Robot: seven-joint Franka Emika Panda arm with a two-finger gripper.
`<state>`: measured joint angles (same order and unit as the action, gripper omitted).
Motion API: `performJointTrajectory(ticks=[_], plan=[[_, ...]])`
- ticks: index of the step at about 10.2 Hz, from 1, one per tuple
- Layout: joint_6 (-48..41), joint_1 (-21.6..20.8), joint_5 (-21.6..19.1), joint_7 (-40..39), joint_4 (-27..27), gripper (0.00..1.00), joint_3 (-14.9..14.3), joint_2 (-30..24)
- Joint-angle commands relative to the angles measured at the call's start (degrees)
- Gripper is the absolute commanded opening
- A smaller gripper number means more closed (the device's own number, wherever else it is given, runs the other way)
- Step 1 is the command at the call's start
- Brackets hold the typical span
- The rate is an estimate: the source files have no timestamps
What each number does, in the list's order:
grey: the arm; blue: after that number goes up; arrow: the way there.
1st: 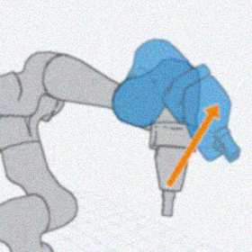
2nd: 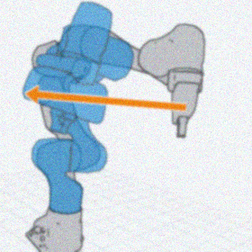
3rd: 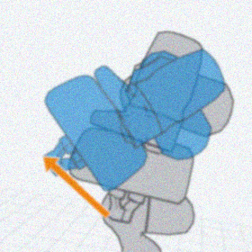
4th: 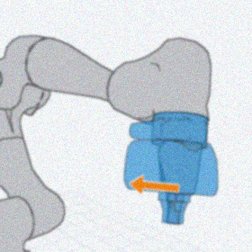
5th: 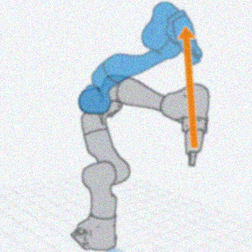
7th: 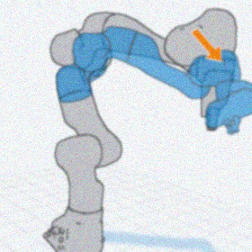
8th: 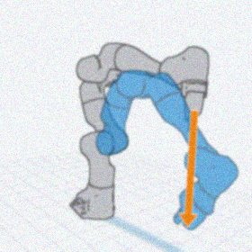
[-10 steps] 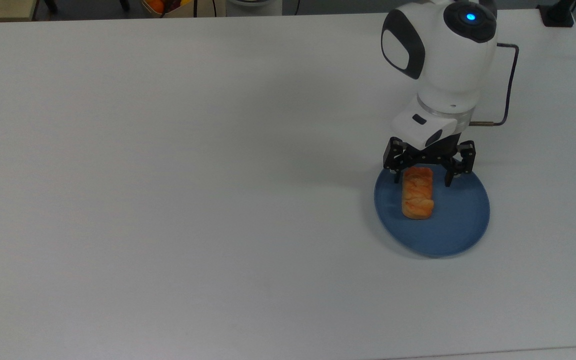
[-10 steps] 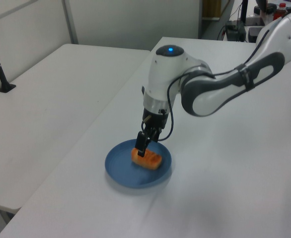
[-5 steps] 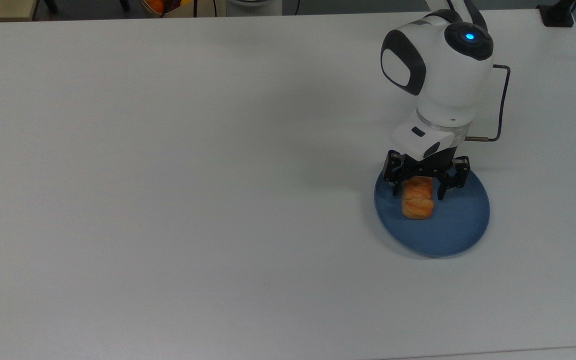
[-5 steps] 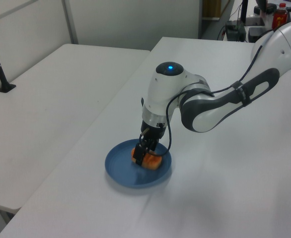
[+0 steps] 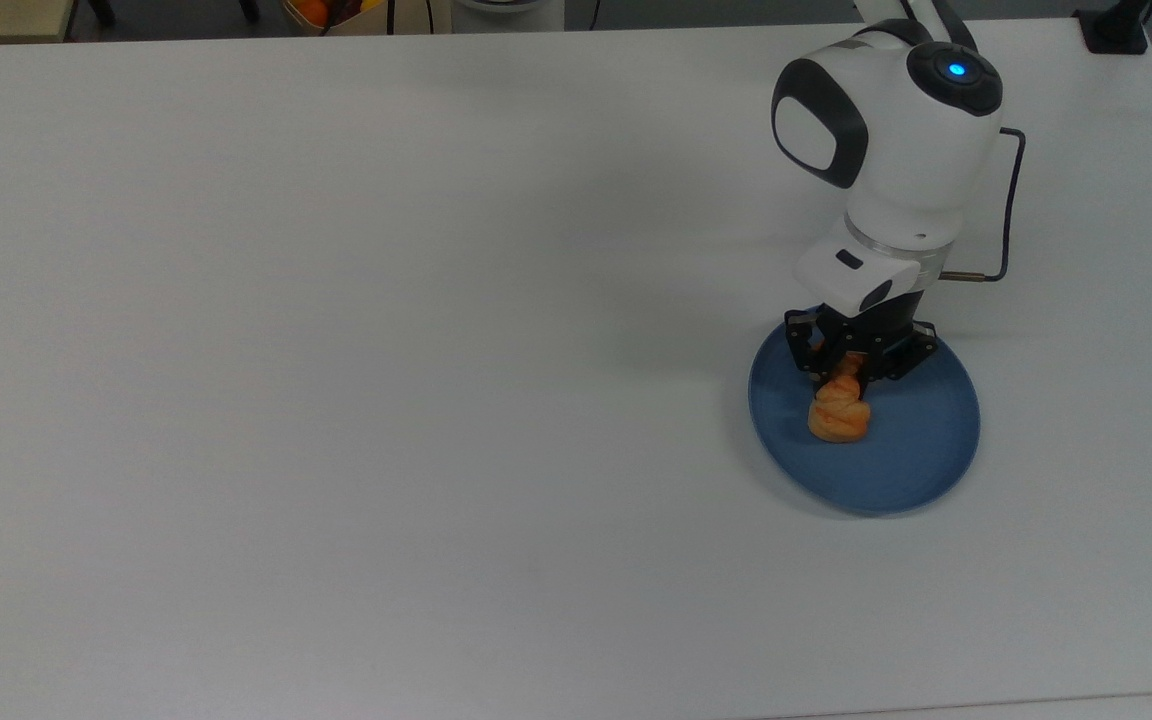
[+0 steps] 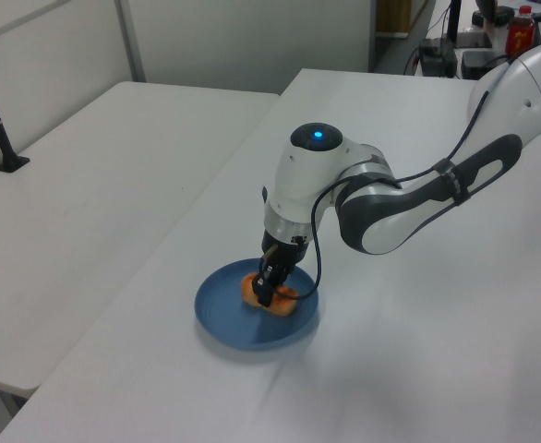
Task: Put the bread on the table
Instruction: 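Lower the gripper around the bread roll and close it, then lift the gripped bread roll up off the plate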
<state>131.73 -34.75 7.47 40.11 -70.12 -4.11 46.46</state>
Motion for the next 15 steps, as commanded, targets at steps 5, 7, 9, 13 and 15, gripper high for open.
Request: performJointTrajectory(ticks=[5,7,9,13,15], plan=[[0.6,0.5,2.5,1.7,0.6,0.16,-0.2,-1.5],[0.5,1.0,2.7,1.7,-0.9,0.16,0.2,-3.8],[0.5,2.8,4.5,1.7,-2.9,0.15,2.7,-6.0],[0.5,5.7,5.4,1.6,-8.4,0.14,4.5,-12.9],[0.5,6.6,5.4,1.4,-10.6,0.14,4.7,-15.2]])
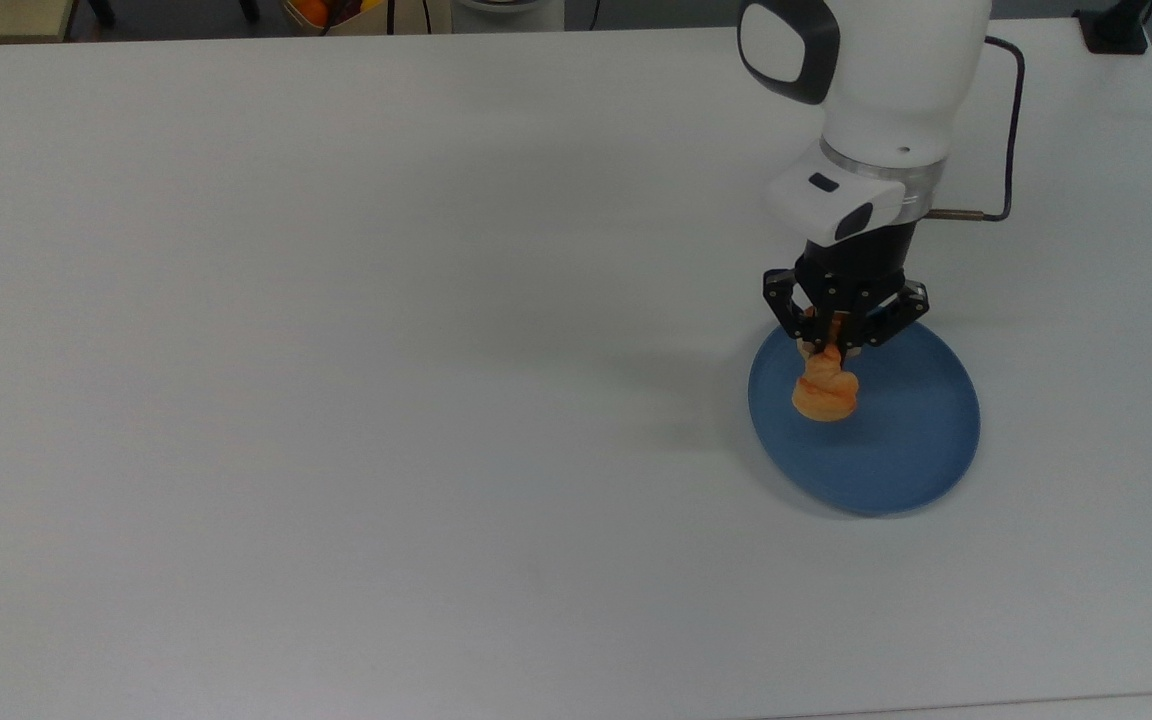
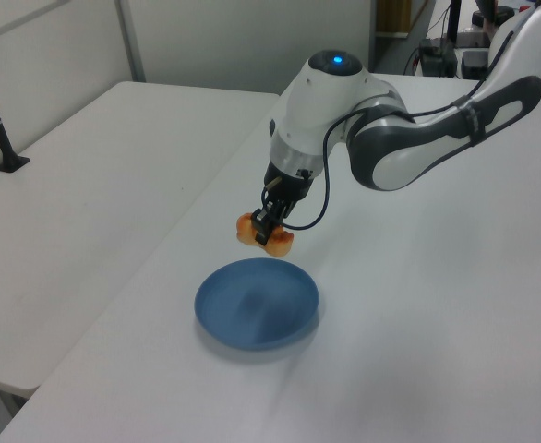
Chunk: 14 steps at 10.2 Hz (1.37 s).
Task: Put the bread on the table
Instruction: 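Lift the gripped bread roll up off the plate, then carry the bread roll away from the plate and lower it to the table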
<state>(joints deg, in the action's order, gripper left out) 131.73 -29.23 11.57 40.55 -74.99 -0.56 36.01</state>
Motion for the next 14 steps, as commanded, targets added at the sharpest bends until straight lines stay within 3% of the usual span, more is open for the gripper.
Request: performJointTrajectory(ticks=[1,8,10,14], plan=[[0.5,1.3,1.3,0.9,-5.8,0.14,1.2,-5.1],[0.3,1.3,1.4,0.8,-5.9,0.14,1.2,-5.4],[0.0,2.4,1.2,-0.5,-12.9,0.14,2.7,-11.0],[-0.2,10.8,0.4,-1.2,-31.4,0.14,12.7,-27.2]])
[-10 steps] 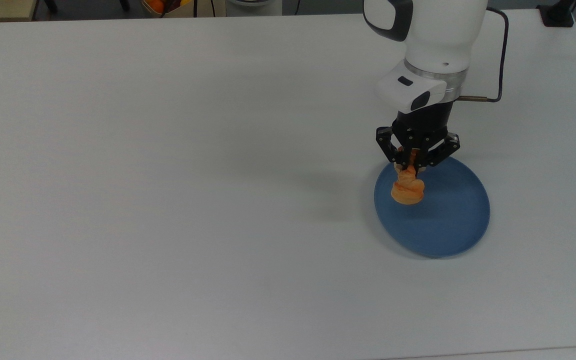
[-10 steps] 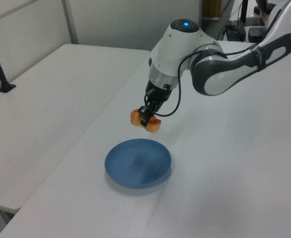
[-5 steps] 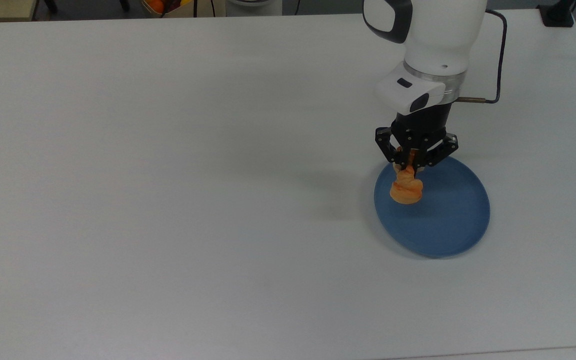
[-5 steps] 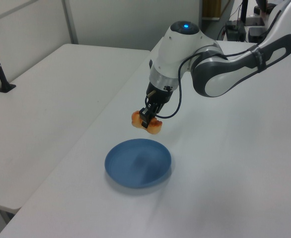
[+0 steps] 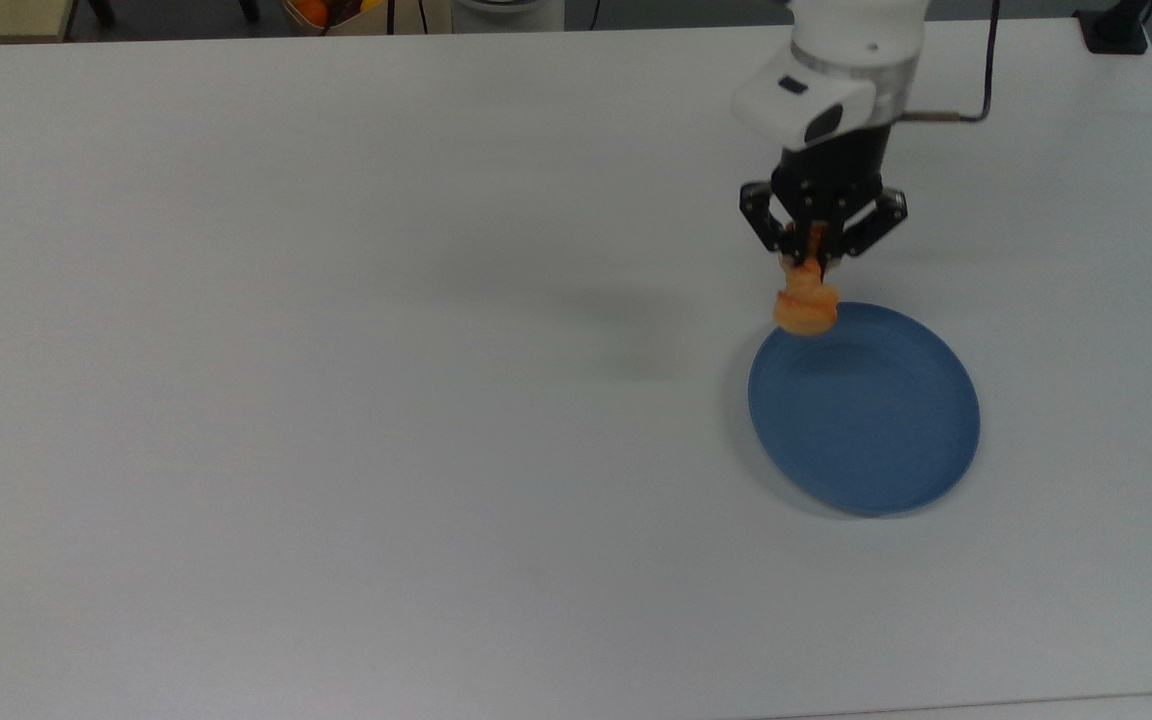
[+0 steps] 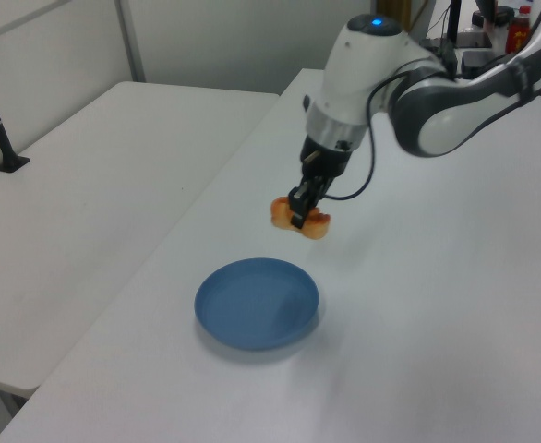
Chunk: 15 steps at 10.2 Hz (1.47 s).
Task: Put the bread on the table
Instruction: 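Carry the bread roll away from the plate and lower it to the table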
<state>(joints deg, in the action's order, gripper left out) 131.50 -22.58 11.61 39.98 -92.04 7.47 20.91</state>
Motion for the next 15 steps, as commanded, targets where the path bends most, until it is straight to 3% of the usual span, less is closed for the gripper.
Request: performJointTrajectory(ticks=[1,5,11,15], plan=[[0.0,5.3,0.3,-0.5,-18.6,0.14,6.3,-14.9],[-0.2,6.6,0.1,-0.3,-27.7,0.15,10.7,-19.2],[-0.8,5.7,0.1,0.2,-27.5,0.18,14.2,-12.2],[-0.9,4.2,0.1,2.2,-27.3,0.19,14.2,-9.5]])
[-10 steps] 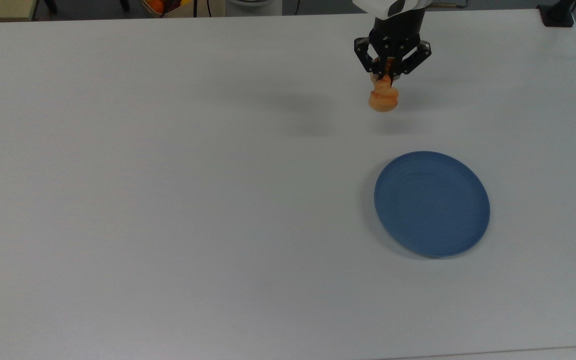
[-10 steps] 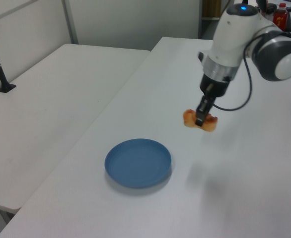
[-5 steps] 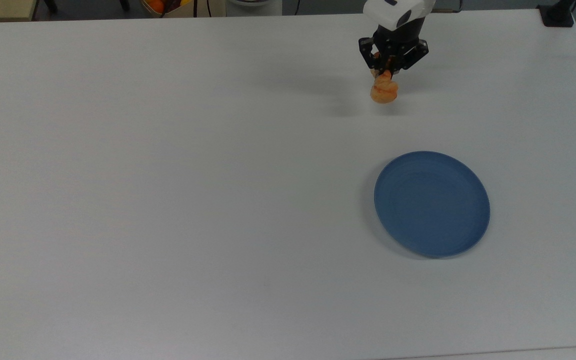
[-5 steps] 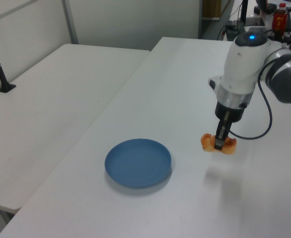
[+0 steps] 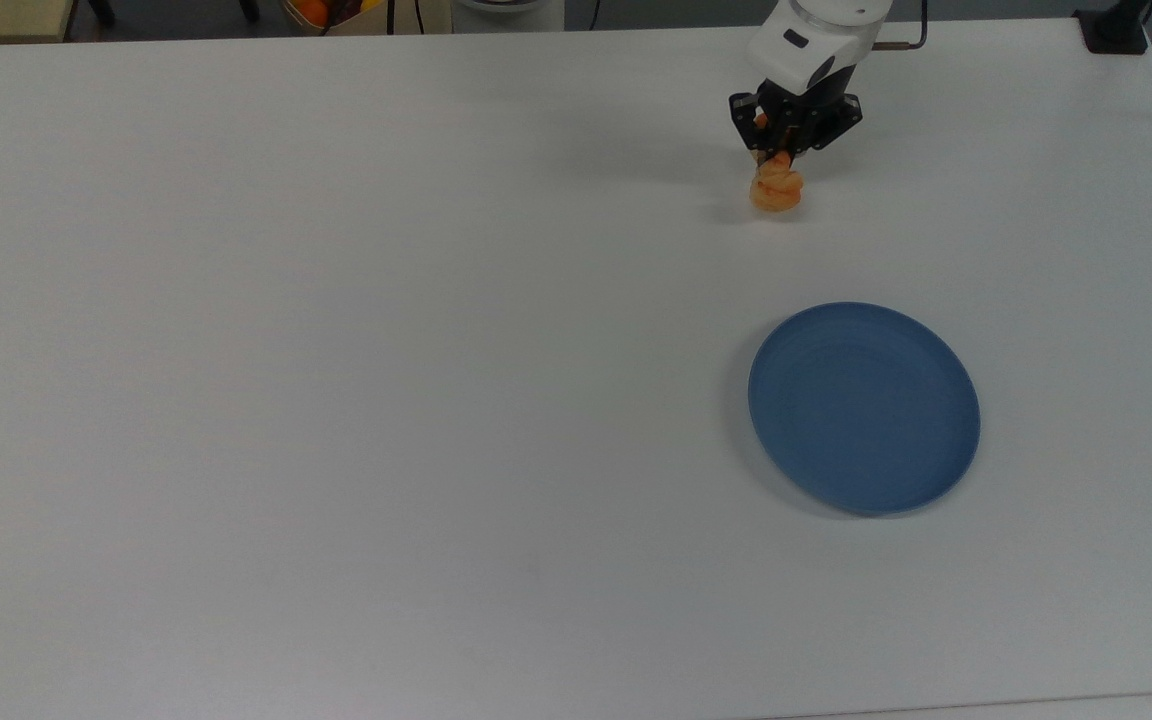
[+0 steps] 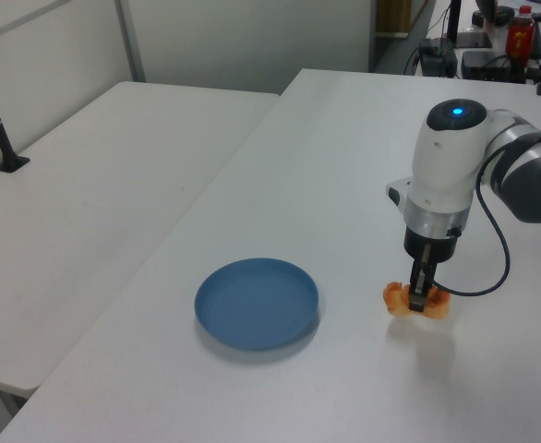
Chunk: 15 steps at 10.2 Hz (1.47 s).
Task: Put the bread on the table
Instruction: 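Open the gripper to release the bread roll and raise it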
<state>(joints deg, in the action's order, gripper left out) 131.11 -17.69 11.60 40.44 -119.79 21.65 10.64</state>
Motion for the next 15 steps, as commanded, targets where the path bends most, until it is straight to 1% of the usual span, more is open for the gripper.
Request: performJointTrajectory(ticks=[1,3,4,5,6,8,9,10,12,13,14,15], plan=[[-0.5,-0.7,0.1,1.7,0.4,0.2,0.1,0.8],[-0.5,-0.8,0.1,1.7,0.4,0.35,0.2,1.8],[-0.6,-0.8,0.1,1.8,0.5,0.58,0.2,2.5],[-0.5,-0.9,0.3,2.7,0.5,0.69,0.2,2.9],[-0.6,-1.3,0.3,2.9,0.5,0.77,0.2,3.1],[-0.6,-1.7,0.3,2.9,0.6,1.0,0.2,3.7],[-1.3,-1.7,0.3,2.8,1.0,1.0,0.2,3.5],[-3.7,-1.4,0.3,2.8,2.6,1.0,0.2,3.2],[-8.7,0.5,0.3,2.1,7.7,1.0,0.1,1.4],[-11.1,1.7,-0.1,0.4,10.7,1.0,-0.3,1.1],[-15.1,2.6,-1.7,-1.6,14.6,1.0,-1.3,0.6],[-19.4,3.0,-4.9,-4.9,18.7,1.0,-3.4,0.3]])
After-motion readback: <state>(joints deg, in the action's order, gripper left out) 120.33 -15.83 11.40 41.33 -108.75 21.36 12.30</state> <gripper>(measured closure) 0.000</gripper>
